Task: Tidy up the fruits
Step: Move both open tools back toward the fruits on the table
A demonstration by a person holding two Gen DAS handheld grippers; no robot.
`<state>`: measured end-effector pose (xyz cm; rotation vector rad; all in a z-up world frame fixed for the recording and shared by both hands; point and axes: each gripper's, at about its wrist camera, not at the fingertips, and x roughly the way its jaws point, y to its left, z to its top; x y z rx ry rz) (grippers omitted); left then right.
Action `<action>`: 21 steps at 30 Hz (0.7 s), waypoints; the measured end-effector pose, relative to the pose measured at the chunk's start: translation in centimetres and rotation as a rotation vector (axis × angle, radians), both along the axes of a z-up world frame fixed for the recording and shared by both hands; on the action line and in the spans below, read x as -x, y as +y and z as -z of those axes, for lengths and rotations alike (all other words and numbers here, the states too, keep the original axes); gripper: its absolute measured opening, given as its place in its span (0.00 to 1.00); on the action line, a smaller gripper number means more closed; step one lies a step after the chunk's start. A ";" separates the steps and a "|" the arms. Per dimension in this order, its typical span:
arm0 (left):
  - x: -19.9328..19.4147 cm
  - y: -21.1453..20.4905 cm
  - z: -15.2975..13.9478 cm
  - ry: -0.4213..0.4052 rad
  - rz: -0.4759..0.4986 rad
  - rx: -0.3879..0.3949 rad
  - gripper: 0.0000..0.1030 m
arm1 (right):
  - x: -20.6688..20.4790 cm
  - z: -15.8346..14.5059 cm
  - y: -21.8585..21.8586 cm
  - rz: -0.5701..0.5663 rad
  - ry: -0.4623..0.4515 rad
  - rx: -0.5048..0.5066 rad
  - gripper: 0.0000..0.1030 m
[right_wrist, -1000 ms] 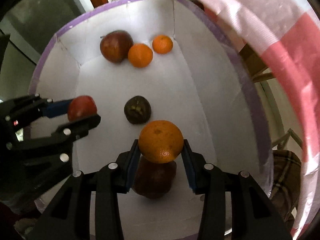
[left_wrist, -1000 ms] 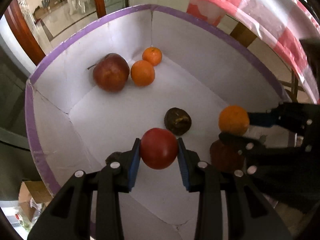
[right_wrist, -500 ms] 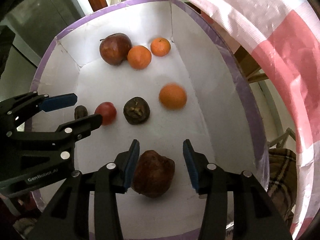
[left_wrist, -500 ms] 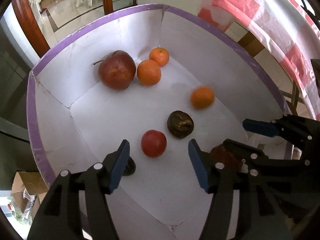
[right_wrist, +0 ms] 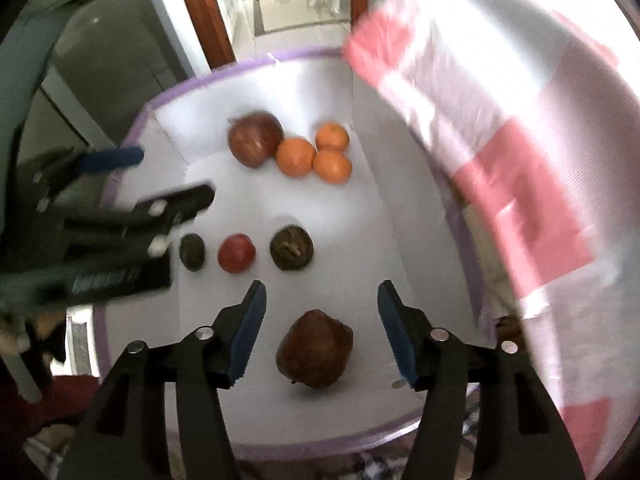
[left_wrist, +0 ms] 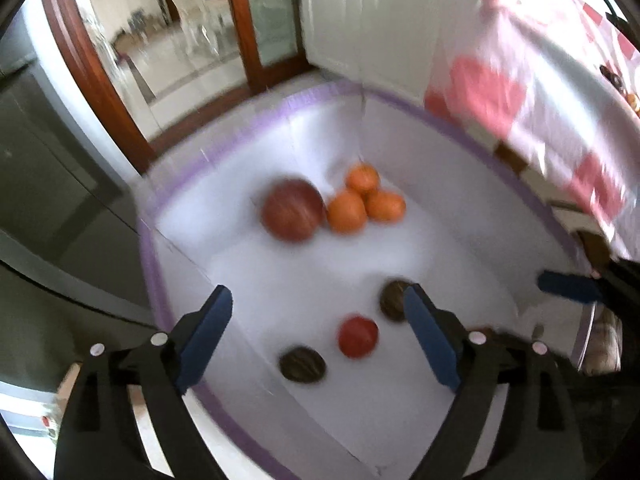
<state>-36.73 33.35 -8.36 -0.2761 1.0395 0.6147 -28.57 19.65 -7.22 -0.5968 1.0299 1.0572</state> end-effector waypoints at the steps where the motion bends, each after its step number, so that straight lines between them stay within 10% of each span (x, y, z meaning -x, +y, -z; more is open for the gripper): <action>1: -0.2 0.0 -1.0 -0.013 -0.003 -0.028 0.88 | 0.2 -0.7 -0.2 -0.008 -0.016 -0.013 0.62; 12: -5.3 -2.8 -10.5 -0.120 0.099 -0.242 0.94 | -1.7 -11.0 -6.8 0.073 -0.141 -0.261 0.67; 21: -13.8 -8.1 -14.0 -0.196 0.269 -0.182 0.96 | -8.1 -16.9 -17.6 0.355 -0.225 -0.423 0.77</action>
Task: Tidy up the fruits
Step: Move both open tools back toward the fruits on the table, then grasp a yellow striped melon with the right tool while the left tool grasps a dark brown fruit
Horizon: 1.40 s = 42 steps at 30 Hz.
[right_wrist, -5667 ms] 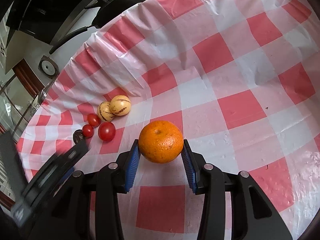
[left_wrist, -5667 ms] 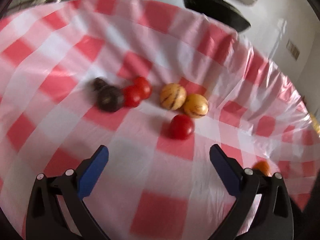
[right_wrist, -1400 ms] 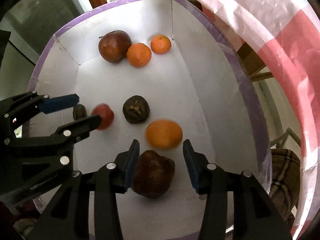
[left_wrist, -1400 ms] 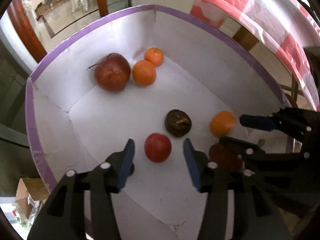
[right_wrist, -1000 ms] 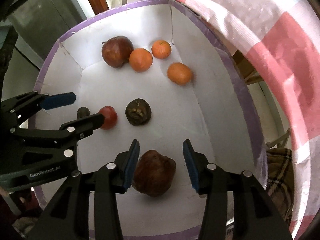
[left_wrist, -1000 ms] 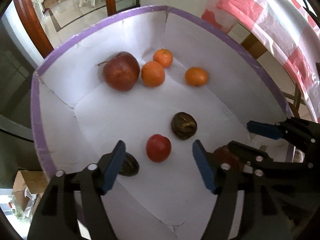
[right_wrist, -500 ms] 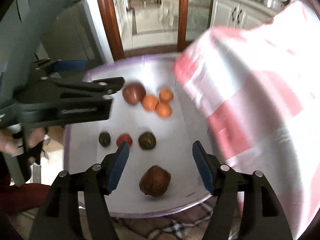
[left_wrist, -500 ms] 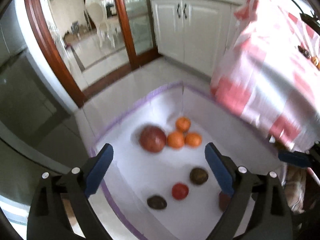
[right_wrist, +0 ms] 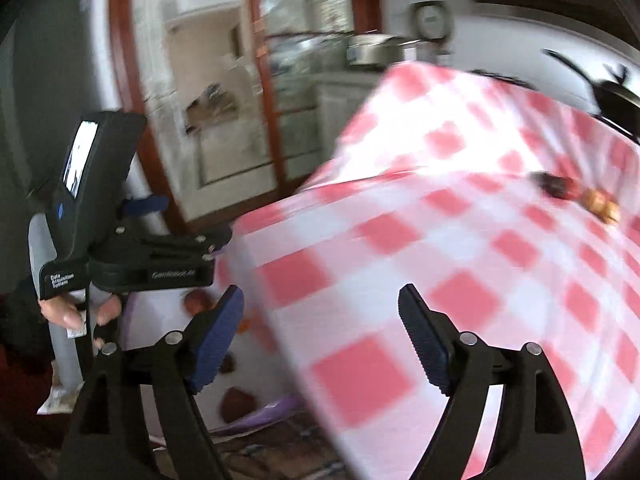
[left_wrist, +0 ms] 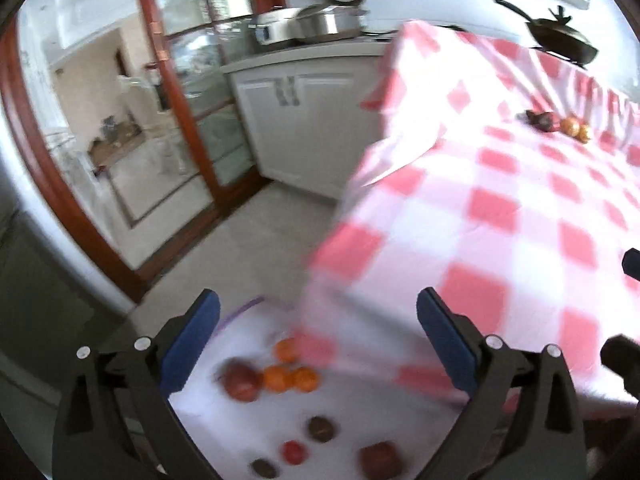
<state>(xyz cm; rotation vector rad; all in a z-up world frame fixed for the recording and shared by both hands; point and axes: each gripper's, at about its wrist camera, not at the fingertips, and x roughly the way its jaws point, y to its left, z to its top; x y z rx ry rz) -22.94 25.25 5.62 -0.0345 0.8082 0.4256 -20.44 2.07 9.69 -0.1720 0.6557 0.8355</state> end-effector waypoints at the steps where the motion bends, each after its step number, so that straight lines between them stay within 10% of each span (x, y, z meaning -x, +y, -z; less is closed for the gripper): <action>1: -1.2 -0.6 0.0 -0.001 0.020 0.031 0.96 | -0.9 0.0 -1.1 0.037 -0.002 -0.010 0.78; 19: -33.0 -17.4 2.1 -0.130 0.135 0.423 0.98 | -20.5 4.0 -21.2 0.682 0.213 -0.051 0.85; 33: -38.4 -16.1 5.3 -0.253 0.049 0.771 0.98 | -35.5 6.4 -22.4 0.762 0.221 0.051 0.85; 42: -38.7 -16.6 5.4 -0.242 0.059 0.751 0.98 | -44.5 7.5 -19.8 0.677 0.195 0.186 0.72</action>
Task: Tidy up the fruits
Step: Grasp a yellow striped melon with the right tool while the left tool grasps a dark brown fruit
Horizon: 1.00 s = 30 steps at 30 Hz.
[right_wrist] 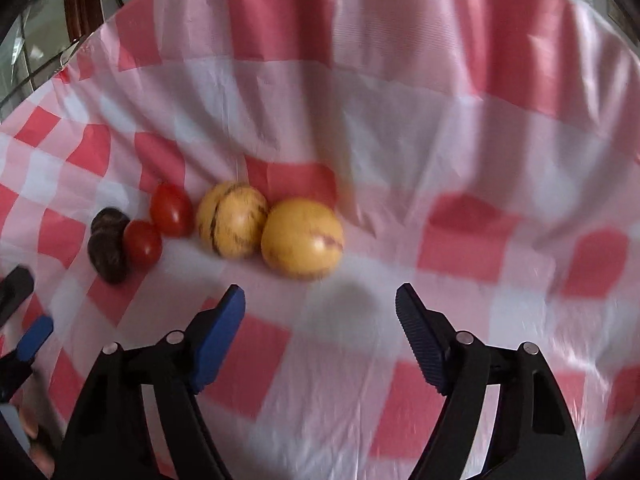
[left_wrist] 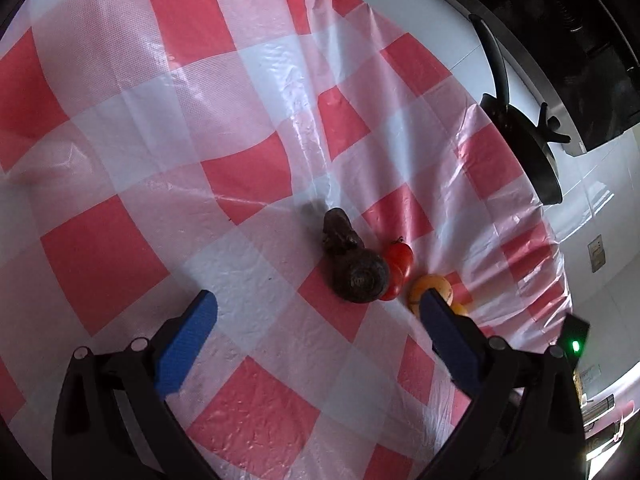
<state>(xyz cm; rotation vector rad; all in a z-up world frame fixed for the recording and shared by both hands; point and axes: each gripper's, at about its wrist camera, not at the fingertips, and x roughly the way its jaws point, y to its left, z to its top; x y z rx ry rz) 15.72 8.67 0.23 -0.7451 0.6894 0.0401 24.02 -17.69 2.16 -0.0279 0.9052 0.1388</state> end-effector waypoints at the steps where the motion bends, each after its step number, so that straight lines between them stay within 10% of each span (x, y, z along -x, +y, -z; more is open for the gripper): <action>1: 0.2 -0.1 -0.2 0.002 0.001 -0.007 0.98 | -0.7 0.2 0.2 -0.005 0.008 -0.009 0.69; 5: 0.1 -0.5 -0.4 0.002 0.017 -0.030 0.98 | -2.4 0.7 1.4 -0.038 0.019 0.001 0.65; 7: -0.1 -0.8 -0.4 0.004 0.031 -0.039 0.98 | -2.2 0.6 1.8 -0.056 0.007 -0.004 0.41; 18: -0.3 -2.5 -0.9 -0.005 0.100 -0.143 0.98 | 9.3 0.1 -2.7 0.158 -0.046 -0.344 0.42; 28: -3.5 -4.7 -1.5 0.082 0.159 -0.370 0.98 | 9.1 0.5 -4.4 0.195 -0.072 -0.471 0.42; 30: -5.3 -4.7 -1.0 0.146 0.175 -0.396 0.80 | 9.3 0.4 -4.3 0.185 -0.077 -0.479 0.42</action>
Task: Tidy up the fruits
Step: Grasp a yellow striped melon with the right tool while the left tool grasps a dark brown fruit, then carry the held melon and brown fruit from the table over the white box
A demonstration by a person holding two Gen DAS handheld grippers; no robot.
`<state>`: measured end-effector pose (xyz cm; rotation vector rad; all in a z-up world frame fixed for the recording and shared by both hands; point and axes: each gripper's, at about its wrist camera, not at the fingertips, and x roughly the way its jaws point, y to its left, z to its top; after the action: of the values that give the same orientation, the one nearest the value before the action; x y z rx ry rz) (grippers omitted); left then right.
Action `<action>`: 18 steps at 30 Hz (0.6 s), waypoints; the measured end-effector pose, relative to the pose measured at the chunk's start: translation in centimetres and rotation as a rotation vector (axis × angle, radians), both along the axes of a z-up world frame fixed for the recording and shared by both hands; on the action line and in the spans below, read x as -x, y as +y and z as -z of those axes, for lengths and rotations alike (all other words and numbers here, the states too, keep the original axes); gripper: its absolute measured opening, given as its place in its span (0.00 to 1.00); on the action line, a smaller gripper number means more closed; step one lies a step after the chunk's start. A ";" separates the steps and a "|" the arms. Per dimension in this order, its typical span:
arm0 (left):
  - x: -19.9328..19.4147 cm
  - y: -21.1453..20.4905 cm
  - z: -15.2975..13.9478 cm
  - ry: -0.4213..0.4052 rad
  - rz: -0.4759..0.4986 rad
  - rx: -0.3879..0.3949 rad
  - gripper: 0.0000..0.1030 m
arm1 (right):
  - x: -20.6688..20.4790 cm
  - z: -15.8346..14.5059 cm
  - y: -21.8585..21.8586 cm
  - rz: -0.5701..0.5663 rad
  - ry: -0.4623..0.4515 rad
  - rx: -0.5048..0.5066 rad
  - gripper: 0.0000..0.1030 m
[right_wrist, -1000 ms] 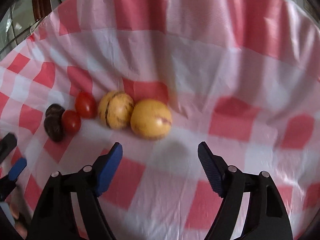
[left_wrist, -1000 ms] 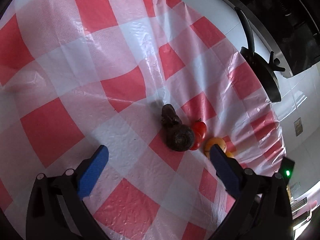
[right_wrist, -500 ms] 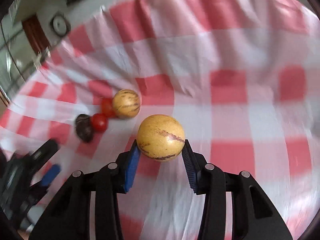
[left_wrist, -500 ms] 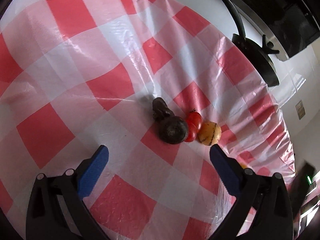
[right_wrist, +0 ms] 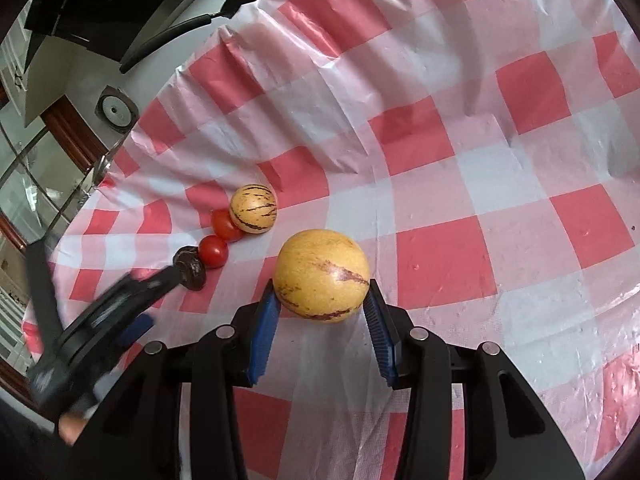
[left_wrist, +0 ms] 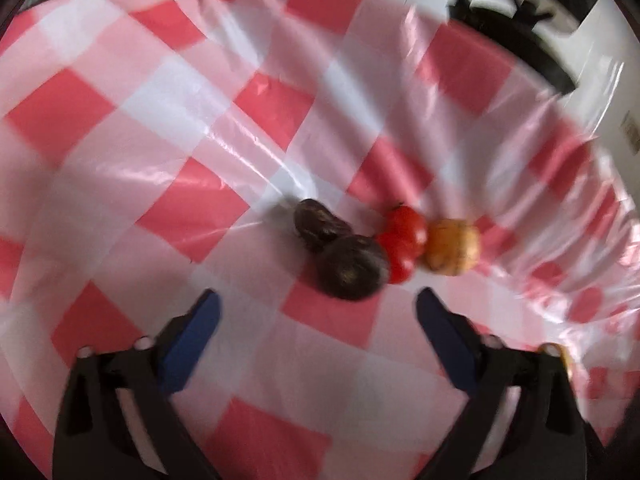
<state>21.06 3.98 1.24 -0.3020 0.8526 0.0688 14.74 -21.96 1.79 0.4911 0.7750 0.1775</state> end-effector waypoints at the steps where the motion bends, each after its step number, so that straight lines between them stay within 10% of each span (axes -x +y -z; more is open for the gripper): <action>1: -1.0 0.1 0.4 0.036 0.006 0.001 0.76 | 0.2 0.0 -0.2 -0.001 -0.001 -0.001 0.42; 7: -3.4 -2.3 0.5 0.048 0.078 -0.093 0.73 | 0.0 0.1 -0.1 -0.015 0.006 0.001 0.42; 10: -3.4 -3.2 0.4 0.044 0.098 -0.157 0.52 | -0.1 0.1 0.1 -0.021 0.007 0.002 0.42; 18: 1.2 -0.6 -2.4 -0.084 0.057 -0.056 0.42 | 0.0 0.3 0.0 -0.024 0.008 -0.005 0.42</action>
<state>19.82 3.41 3.69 -0.2266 0.7743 0.0260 14.74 -21.95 1.54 0.4873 0.7883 0.2004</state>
